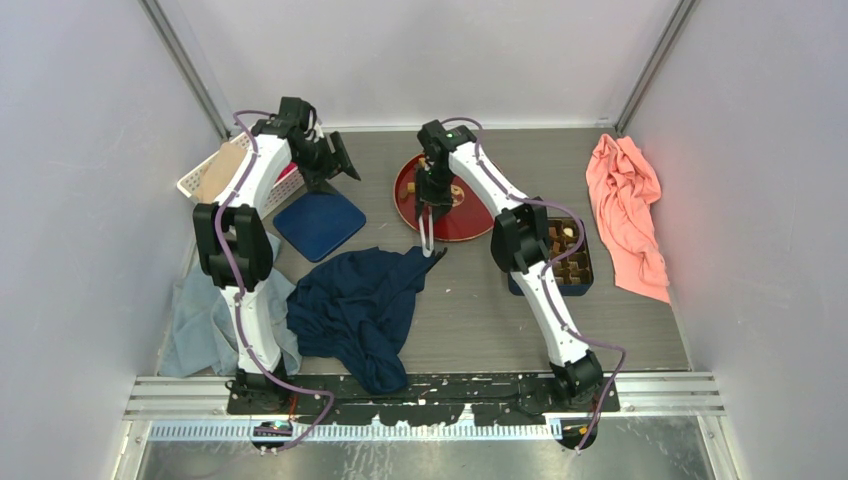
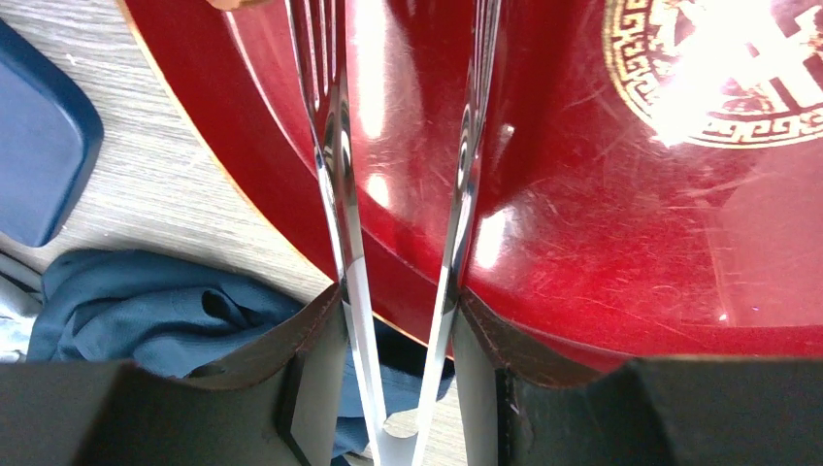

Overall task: Pack the chocolate
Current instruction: Adjust the fake chocolate on the plate, then pick up the fake chocolate from the plate.

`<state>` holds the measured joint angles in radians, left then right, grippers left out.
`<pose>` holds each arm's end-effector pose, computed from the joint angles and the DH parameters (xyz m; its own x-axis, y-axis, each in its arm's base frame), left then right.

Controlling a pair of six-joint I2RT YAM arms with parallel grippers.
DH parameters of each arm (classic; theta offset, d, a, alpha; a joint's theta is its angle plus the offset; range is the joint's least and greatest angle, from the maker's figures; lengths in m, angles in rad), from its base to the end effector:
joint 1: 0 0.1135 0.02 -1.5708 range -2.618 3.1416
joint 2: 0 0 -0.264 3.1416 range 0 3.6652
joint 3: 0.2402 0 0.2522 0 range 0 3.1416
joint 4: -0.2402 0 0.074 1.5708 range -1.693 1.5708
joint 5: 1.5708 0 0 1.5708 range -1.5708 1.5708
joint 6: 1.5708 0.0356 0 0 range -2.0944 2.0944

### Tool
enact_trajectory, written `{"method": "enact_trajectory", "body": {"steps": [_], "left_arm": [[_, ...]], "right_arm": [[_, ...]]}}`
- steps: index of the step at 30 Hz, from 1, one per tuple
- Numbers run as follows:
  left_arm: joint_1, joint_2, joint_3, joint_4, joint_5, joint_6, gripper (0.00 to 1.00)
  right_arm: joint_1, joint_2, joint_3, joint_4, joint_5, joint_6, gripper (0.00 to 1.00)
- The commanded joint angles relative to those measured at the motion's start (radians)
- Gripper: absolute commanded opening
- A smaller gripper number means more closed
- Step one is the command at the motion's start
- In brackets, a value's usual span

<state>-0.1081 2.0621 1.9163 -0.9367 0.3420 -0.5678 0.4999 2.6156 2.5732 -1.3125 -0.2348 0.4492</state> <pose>0.4422 -0.0600 0.2751 -0.8790 -0.4142 -0.2362 -0.2546 0.8266 -0.5020 0.4514 0.2560 0.1895 -0.9936 -0.0615 -0.0943 -0.0871 0.9507 0.2977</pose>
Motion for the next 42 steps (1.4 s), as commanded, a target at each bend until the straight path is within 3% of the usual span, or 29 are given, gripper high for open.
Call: {"method": "enact_trajectory", "body": {"steps": [1, 23, 42], "left_arm": [[0.008, -0.064, 0.007, 0.01, 0.012, 0.015, 0.73], [0.008, -0.056, 0.01, 0.013, 0.012, 0.011, 0.73], [0.008, -0.062, 0.002, 0.015, 0.018, 0.007, 0.73]], "right_arm": [[0.016, -0.092, 0.05, 0.043, -0.023, 0.013, 0.47], [0.035, -0.107, 0.06, 0.039, -0.055, 0.002, 0.47], [0.091, -0.158, -0.06, -0.054, -0.014, -0.07, 0.46]]}}
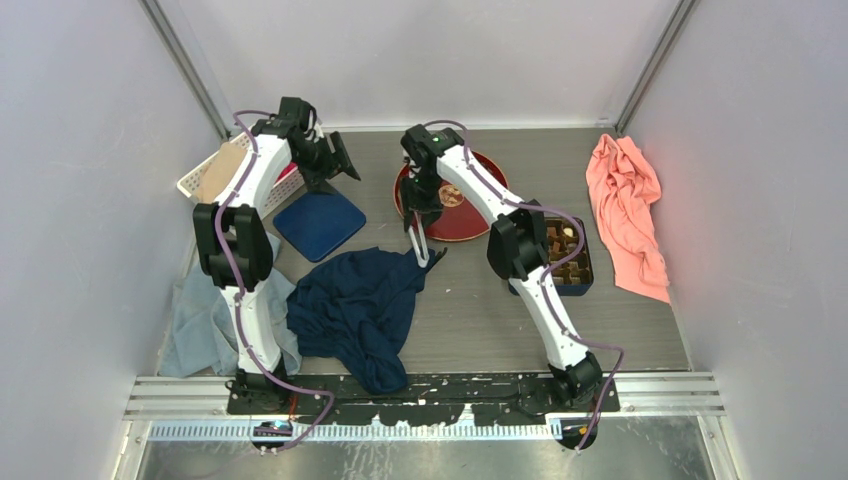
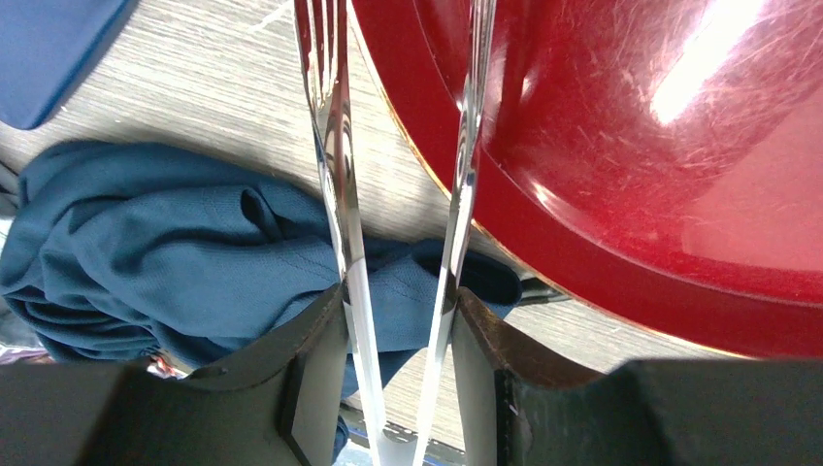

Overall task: Pack the chocolate
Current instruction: Pick up the fake chocolate from the plate.

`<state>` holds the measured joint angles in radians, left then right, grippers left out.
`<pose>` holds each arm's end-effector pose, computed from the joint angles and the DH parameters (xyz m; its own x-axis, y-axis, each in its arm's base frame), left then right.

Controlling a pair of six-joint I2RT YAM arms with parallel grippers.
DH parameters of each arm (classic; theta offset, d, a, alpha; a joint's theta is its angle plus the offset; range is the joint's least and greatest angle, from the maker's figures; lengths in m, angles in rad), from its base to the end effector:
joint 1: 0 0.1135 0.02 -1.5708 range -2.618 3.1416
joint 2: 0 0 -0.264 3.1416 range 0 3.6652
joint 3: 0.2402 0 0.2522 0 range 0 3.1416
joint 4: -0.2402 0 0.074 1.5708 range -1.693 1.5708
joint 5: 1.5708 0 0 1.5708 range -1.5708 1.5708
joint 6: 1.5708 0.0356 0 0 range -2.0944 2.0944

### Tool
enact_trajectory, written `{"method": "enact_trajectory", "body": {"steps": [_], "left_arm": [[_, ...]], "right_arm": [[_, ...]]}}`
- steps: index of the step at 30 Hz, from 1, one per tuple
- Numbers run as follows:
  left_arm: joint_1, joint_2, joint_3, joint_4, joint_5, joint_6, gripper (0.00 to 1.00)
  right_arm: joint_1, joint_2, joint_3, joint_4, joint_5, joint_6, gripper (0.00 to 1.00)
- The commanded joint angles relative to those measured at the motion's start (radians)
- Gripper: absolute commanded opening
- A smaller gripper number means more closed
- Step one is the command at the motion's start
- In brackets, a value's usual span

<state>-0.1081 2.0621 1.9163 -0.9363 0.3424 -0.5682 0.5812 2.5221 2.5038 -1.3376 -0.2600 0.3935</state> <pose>0.4422 -0.0600 0.2751 -0.8789 -0.4145 -0.2362 -0.2546 0.8262 -0.5025 0.4163 0.2844 0.2164 -0.9752 -0.1972 -0.1007 -0.2192 0.9239 0.3137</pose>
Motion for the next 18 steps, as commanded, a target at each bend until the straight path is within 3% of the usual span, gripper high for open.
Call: {"method": "enact_trajectory", "body": {"steps": [1, 18], "left_arm": [[0.008, -0.064, -0.001, 0.014, 0.018, 0.008, 0.73], [0.008, -0.07, -0.008, 0.017, 0.023, 0.011, 0.73]], "right_arm": [[0.009, -0.059, 0.017, -0.031, 0.025, -0.012, 0.46], [0.01, 0.025, 0.096, -0.052, 0.011, 0.0, 0.47]]}}
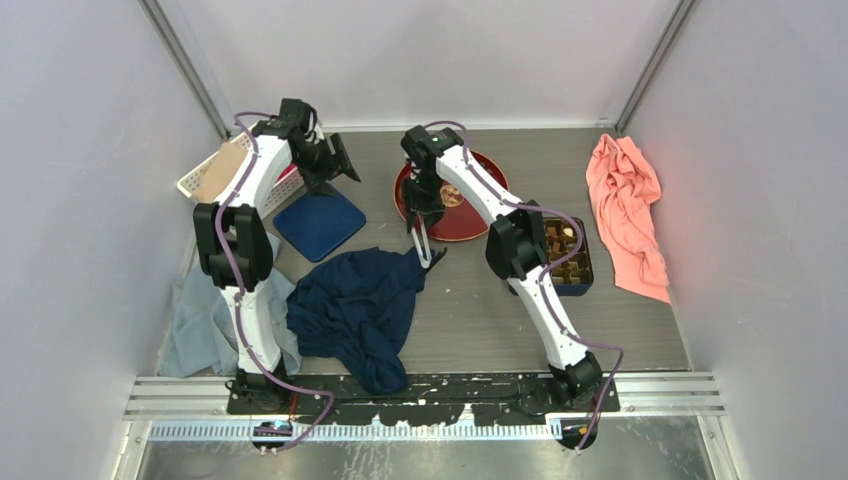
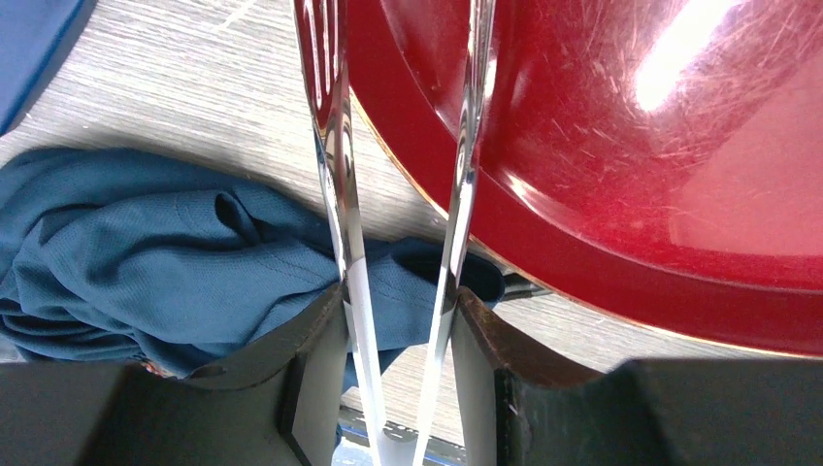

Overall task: Pack the chocolate
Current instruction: Pick up the fake chocolate from the plate.

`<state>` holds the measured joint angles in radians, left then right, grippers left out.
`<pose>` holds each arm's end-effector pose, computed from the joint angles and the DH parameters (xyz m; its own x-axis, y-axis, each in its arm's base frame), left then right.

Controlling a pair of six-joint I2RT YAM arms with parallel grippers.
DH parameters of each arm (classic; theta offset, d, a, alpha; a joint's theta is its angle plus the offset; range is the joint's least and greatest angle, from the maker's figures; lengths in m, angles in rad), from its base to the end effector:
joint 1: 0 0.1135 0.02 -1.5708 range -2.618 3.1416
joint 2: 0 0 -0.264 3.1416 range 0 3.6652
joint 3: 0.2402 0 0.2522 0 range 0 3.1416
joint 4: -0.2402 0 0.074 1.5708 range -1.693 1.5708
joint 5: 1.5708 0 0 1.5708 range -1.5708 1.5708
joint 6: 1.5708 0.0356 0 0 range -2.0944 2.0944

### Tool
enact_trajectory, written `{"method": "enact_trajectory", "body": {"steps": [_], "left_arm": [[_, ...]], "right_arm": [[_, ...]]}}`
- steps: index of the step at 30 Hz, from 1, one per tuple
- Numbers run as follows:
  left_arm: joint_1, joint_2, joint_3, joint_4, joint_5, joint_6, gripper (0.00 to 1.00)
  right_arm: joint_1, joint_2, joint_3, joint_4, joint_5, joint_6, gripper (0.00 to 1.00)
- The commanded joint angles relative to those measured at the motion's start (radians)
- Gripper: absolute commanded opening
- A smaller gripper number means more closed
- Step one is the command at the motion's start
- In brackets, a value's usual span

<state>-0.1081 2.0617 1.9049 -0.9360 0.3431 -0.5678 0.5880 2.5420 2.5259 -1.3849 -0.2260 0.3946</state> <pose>0.4413 -0.0599 0.2719 -0.8816 -0.4137 -0.2272 -0.2593 0.8268 -0.4992 0.4134 0.2852 0.2114 -0.9770 -0.2010 -0.0711 -0.2129 0.9394 0.2688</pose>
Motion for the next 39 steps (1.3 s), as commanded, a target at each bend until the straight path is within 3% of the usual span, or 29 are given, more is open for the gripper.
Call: {"method": "enact_trajectory", "body": {"steps": [1, 13, 22, 28, 39], "left_arm": [[0.008, -0.069, 0.003, 0.016, 0.022, 0.01, 0.73], [0.008, -0.068, 0.004, 0.012, 0.018, 0.015, 0.73], [0.008, -0.068, -0.001, 0.011, 0.017, 0.016, 0.73], [0.008, -0.073, -0.009, 0.012, 0.016, 0.016, 0.73], [0.008, -0.064, 0.003, 0.013, 0.019, 0.016, 0.73]], "right_arm": [[0.004, 0.012, 0.081, -0.004, -0.026, 0.0, 0.46], [0.005, 0.087, 0.179, 0.003, -0.026, 0.024, 0.48], [0.003, 0.071, 0.159, -0.011, 0.086, 0.024, 0.43], [0.002, 0.076, 0.159, -0.014, 0.081, 0.017, 0.42], [0.002, 0.115, 0.196, -0.017, 0.103, 0.006, 0.47]]}}
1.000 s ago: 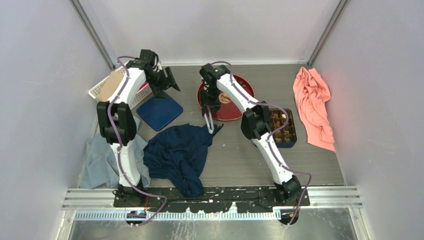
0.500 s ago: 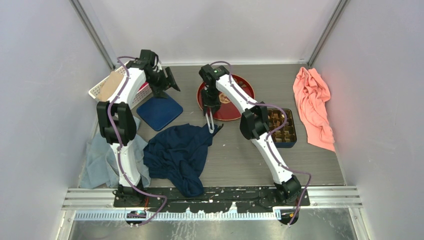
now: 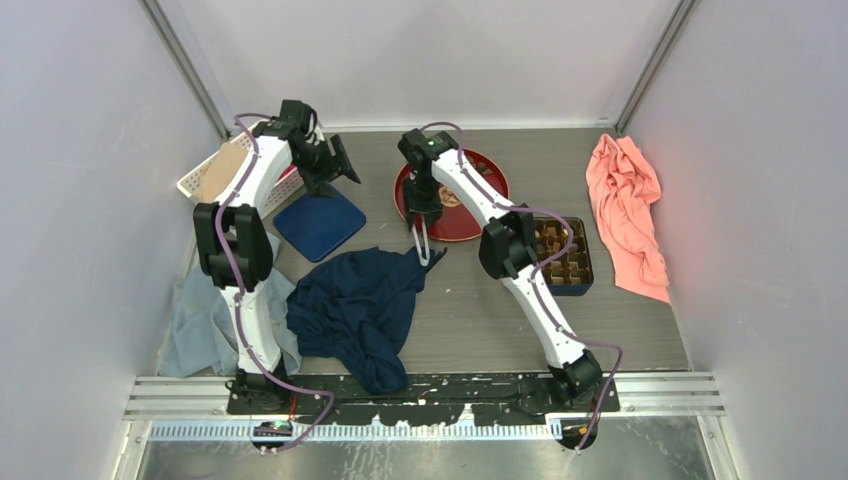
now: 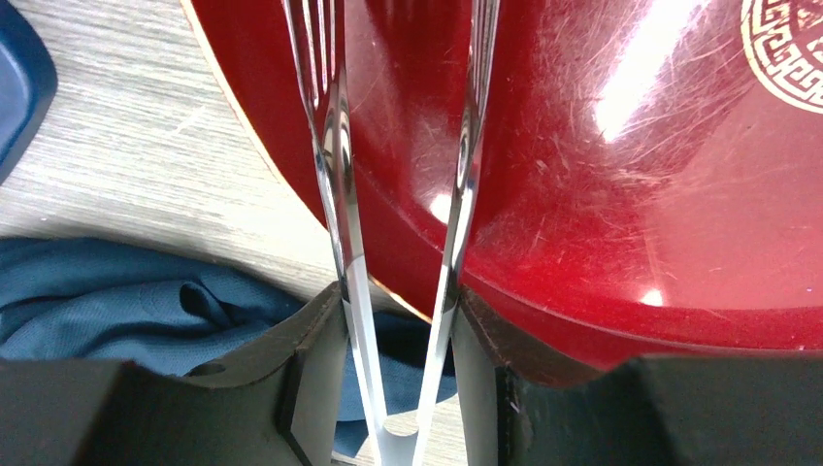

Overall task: Pack the chocolate
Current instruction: Pick up the fake chocolate from the plate.

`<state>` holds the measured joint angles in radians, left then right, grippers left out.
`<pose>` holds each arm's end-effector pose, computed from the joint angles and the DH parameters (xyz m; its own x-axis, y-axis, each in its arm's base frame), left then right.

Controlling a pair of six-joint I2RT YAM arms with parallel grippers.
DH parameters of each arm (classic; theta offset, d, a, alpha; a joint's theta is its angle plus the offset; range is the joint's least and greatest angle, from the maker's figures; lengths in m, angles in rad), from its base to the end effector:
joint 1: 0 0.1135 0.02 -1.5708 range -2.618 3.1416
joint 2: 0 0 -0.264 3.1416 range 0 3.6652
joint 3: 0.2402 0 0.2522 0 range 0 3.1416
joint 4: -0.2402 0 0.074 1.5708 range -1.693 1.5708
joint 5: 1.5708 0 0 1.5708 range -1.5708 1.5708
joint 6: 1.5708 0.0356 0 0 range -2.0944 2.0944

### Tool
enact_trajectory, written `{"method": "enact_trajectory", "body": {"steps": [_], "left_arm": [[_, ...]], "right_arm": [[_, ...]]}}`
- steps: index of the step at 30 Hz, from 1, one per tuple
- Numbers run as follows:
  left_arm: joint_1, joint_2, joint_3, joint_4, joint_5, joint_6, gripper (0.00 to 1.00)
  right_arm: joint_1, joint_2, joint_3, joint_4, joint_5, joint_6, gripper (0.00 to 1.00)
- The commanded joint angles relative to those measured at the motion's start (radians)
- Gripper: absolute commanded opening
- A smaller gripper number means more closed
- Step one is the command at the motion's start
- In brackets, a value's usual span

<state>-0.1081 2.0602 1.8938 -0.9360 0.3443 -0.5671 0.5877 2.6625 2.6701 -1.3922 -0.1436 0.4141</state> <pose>0.4403 -0.0599 0.2692 -0.8842 -0.4127 -0.2190 -0.2631 0.8272 -0.4966 0.4291 0.2920 0.1897 -0.9784 -0.1733 -0.1129 -0.1935 0.9598 0.2032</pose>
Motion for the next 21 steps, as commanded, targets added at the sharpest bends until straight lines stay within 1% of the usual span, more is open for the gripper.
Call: {"method": "enact_trajectory", "body": {"steps": [1, 6, 9, 11, 18, 21], "left_arm": [[0.008, -0.062, 0.015, 0.013, 0.019, 0.017, 0.73], [0.008, -0.063, 0.012, 0.011, 0.019, 0.018, 0.73], [0.008, -0.064, 0.009, 0.011, 0.019, 0.019, 0.73], [0.008, -0.068, 0.008, 0.009, 0.019, 0.02, 0.73], [0.008, -0.07, 0.002, 0.012, 0.031, 0.015, 0.73], [0.008, -0.069, 0.005, 0.014, 0.03, 0.015, 0.73]], "right_arm": [[0.002, -0.004, 0.052, -0.01, 0.023, -0.014, 0.47], [0.003, -0.005, 0.051, -0.017, 0.051, -0.017, 0.43], [0.003, -0.021, 0.055, -0.025, 0.066, -0.02, 0.38], [0.003, -0.063, 0.041, -0.02, 0.073, -0.02, 0.33], [0.004, -0.184, -0.086, -0.025, 0.1, -0.035, 0.22], [0.004, -0.253, -0.16, -0.007, 0.119, -0.039, 0.21]]}}
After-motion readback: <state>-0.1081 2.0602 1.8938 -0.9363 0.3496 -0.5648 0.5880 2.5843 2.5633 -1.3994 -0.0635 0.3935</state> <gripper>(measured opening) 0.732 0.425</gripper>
